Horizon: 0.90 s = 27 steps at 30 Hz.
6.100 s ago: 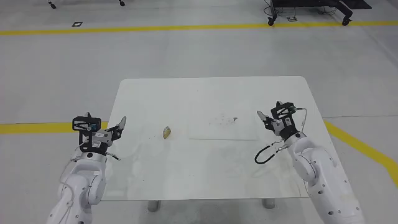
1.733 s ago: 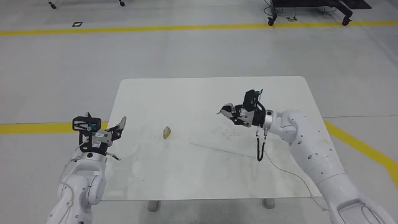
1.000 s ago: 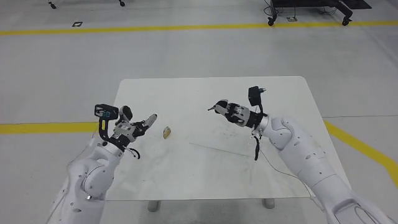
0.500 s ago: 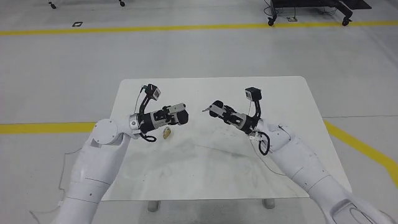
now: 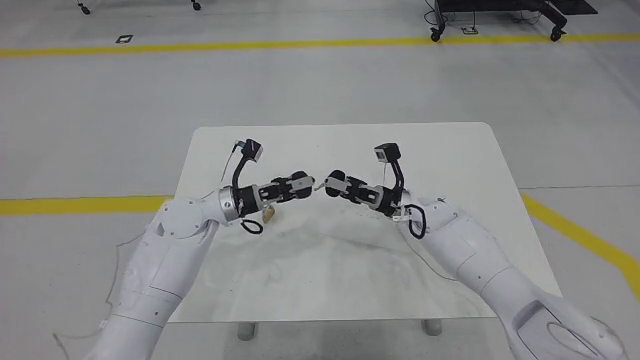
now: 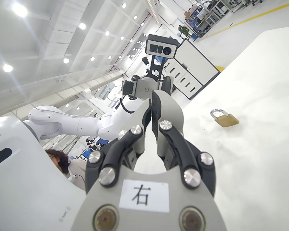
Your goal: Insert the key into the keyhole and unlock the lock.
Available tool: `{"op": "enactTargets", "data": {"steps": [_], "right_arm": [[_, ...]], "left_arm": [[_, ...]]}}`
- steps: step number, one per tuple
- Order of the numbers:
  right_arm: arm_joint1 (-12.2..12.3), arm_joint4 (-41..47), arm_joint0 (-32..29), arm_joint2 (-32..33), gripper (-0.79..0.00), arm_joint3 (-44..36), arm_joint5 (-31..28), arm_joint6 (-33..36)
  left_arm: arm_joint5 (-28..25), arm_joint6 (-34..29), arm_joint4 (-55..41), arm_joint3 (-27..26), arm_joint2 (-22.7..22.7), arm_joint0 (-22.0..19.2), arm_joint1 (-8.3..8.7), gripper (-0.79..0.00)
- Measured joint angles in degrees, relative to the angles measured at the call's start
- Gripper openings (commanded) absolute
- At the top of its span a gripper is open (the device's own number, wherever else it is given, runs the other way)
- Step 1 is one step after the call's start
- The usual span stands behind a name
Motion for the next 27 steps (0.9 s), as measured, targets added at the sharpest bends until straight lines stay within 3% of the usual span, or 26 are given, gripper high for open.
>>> {"op": "enactTargets", "data": {"steps": [8, 13, 19, 27], "right_arm": [[-1.5, 1.5, 0.9, -0.1, -0.785, 2.5, 0.0, 0.4], [-2.1, 2.1, 1.0, 0.4, -0.785, 3.1, 0.0, 1.7], [-2.7, 2.0, 1.0, 0.9, -0.785, 3.8, 0.0, 2.8], [-3.2, 2.2, 1.0, 1.7, -0.785, 4.4, 0.0, 4.3]], "left_arm": [[0.0, 0.7, 2.1, -0.8, 1.1, 0.2, 0.15, -0.523], [0.1, 1.3, 2.9, -1.1, 1.2, 0.3, 0.32, -0.662], [-0.1, 2.4, 4.3, -1.5, 1.2, 0.4, 0.54, -0.606], [-0.2, 3.3, 4.8, -2.0, 1.4, 0.7, 0.77, -0.668]]}}
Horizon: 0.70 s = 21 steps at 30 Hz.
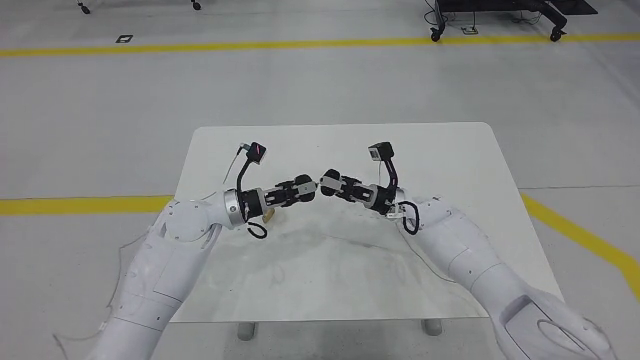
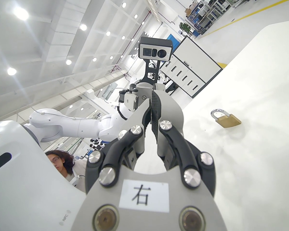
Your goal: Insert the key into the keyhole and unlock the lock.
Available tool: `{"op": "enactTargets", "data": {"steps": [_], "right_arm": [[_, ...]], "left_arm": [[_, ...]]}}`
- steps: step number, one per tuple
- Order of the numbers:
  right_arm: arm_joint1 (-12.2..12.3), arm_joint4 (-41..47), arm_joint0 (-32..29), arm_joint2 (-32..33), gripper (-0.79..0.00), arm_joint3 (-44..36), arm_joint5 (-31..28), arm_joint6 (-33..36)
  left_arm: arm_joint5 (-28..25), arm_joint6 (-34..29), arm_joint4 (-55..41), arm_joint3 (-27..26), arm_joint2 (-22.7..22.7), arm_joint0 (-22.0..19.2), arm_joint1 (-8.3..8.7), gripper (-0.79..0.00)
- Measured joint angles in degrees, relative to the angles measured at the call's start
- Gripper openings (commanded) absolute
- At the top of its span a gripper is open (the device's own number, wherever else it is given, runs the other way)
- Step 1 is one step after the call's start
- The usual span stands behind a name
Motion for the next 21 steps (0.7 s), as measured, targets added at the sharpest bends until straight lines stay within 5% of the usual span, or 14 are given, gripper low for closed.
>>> {"op": "enactTargets", "data": {"steps": [5, 10, 11, 12, 13, 21], "right_arm": [[-0.1, -0.5, -0.1, 0.4, -0.785, -0.1, 0.0, 0.0], [-0.1, -0.9, -0.3, 0.7, -0.785, -0.5, 0.0, 0.0], [-0.1, -0.9, -0.3, 0.7, -0.742, -0.5, 0.0, 0.0], [-0.1, -1.0, -0.4, 0.6, -0.548, -0.8, 0.0, 0.0], [-0.1, -1.1, -0.4, 0.4, -0.477, -1.0, 0.1, 0.1], [1.2, -2.3, -0.1, 1.0, -0.437, -1.4, 0.0, 0.0]], "left_arm": [[0.0, 0.3, 0.5, -0.1, 0.2, 0.0, 0.11, -0.785], [-0.2, 0.8, 1.1, -0.2, 0.5, 0.0, 0.22, -0.785], [-0.2, 0.8, 1.1, -0.2, 0.6, 0.0, 0.24, -0.785], [-0.3, 0.9, 1.2, -0.2, 0.6, 0.0, 0.26, -0.785], [-0.3, 0.9, 1.2, -0.2, 0.6, 0.0, 0.28, -0.785], [-0.9, 0.3, 0.3, 0.5, -0.4, -0.6, 0.7, -0.785]]}}
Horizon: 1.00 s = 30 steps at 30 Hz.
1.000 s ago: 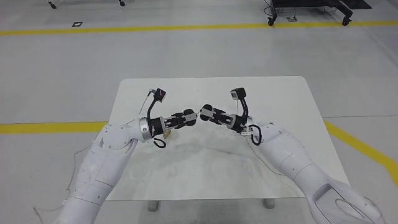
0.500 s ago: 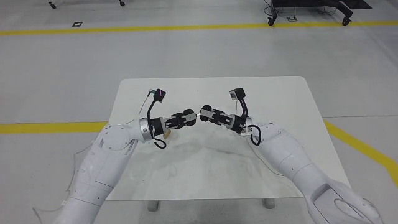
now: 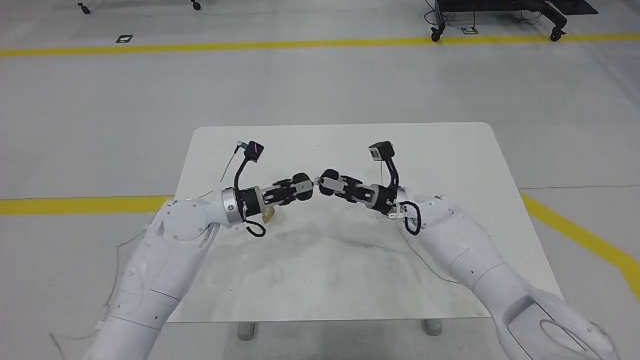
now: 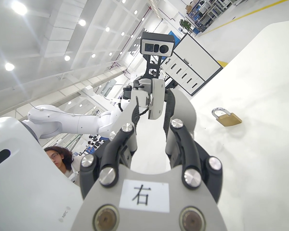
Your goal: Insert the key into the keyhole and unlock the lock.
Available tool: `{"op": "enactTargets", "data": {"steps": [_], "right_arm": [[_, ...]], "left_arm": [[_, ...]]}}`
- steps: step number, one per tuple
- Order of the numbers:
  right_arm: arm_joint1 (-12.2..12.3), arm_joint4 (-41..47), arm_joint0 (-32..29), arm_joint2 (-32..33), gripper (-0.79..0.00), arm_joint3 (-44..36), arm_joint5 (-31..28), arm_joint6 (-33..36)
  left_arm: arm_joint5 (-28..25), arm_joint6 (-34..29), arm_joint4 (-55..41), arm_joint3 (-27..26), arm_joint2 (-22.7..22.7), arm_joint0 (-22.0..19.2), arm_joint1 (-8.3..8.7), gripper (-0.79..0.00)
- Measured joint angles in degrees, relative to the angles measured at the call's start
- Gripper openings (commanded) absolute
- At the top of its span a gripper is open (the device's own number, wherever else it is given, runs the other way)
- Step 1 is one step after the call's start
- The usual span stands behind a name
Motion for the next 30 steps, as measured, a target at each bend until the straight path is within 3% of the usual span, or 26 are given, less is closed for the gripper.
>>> {"op": "enactTargets", "data": {"steps": [8, 12, 21, 30], "right_arm": [[3.8, -8.8, 0.6, 0.3, -0.4, -3.2, 1.8, 1.8], [6.0, -9.7, 0.1, -0.9, -0.453, -6.8, 3.5, 3.6], [8.8, -6.3, 0.4, -4.6, -0.514, -11.0, 6.6, 6.6], [9.4, -4.5, 2.0, -8.8, -0.548, -10.5, 6.4, 6.4]], "left_arm": [[-0.9, -8.4, 1.5, 1.1, 0.2, -1.9, 0.82, -0.785], [-2.8, -12.9, 2.9, 1.0, 1.7, -2.4, 1.07, -0.785], [-3.7, -13.7, 3.7, 1.2, 3.5, -3.1, 1.31, -0.785], [-4.4, -14.0, 4.7, 0.5, 4.3, -2.8, 1.78, -0.785]]}}
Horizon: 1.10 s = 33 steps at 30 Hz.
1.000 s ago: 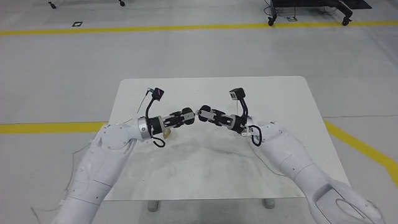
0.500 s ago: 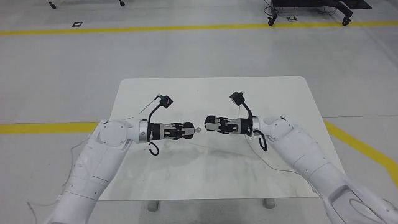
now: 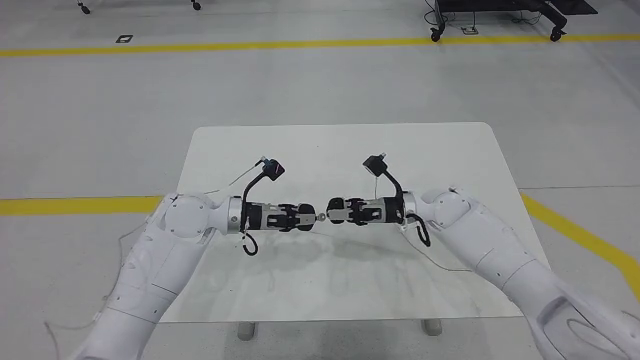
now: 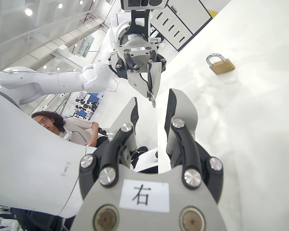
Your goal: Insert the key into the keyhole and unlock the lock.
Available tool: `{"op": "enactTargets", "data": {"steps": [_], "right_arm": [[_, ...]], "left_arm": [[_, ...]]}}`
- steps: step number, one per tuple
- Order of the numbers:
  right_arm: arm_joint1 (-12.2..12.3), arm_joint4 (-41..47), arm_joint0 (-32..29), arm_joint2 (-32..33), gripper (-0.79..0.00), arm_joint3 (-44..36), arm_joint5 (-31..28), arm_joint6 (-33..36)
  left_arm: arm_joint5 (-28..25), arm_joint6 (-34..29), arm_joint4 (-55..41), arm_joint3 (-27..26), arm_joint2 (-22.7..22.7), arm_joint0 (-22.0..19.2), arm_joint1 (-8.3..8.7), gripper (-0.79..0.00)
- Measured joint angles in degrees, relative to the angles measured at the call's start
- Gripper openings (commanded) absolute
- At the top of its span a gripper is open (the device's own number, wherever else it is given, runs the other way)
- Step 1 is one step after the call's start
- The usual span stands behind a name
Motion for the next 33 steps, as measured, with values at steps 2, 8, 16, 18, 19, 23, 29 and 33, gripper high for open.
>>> {"op": "enactTargets", "data": {"steps": [2, 8, 16, 18, 19, 23, 29, 33], "right_arm": [[0.0, 0.2, 0.4, -0.9, -0.56, 0.2, -0.1, -0.1], [0.0, 0.9, 1.5, -3.5, -0.594, 0.9, -0.6, -0.6], [-0.3, 1.8, 3.1, -6.8, -0.736, 1.6, -1.3, -1.3], [-0.4, 2.0, 3.5, -7.6, -0.785, 1.7, -1.6, -1.6], [-0.4, 2.1, 3.6, -7.9, -0.785, 1.9, -1.7, -1.7], [-0.5, 2.5, 4.2, -9.1, -0.785, 2.4, -2.3, -2.3], [-0.3, 3.2, 4.8, -10.5, -0.785, 3.2, -3.4, -3.4], [0.2, 3.7, 5.2, -10.8, -0.785, 4.2, -4.9, -4.9]], "left_arm": [[0.0, 0.2, -0.1, -0.1, 0.0, 0.0, 0.09, -0.785], [-0.1, 0.5, 0.4, -0.5, 0.8, 0.2, 0.31, -0.785], [-0.2, 1.3, 0.8, -0.8, 1.5, 0.2, 0.59, -0.785], [-0.3, 1.6, 1.1, -0.8, 1.7, 0.2, 0.67, -0.785], [-0.3, 1.8, 1.3, -0.9, 1.8, 0.2, 0.7, -0.785], [-0.5, 2.4, 1.7, -1.0, 2.1, 0.3, 0.82, -0.785], [-0.2, 3.1, 1.2, -0.7, 2.1, 0.0, 1.05, 0.0], [-0.2, 4.3, 0.3, -0.3, 1.2, -0.3, 1.3, 0.0]]}}
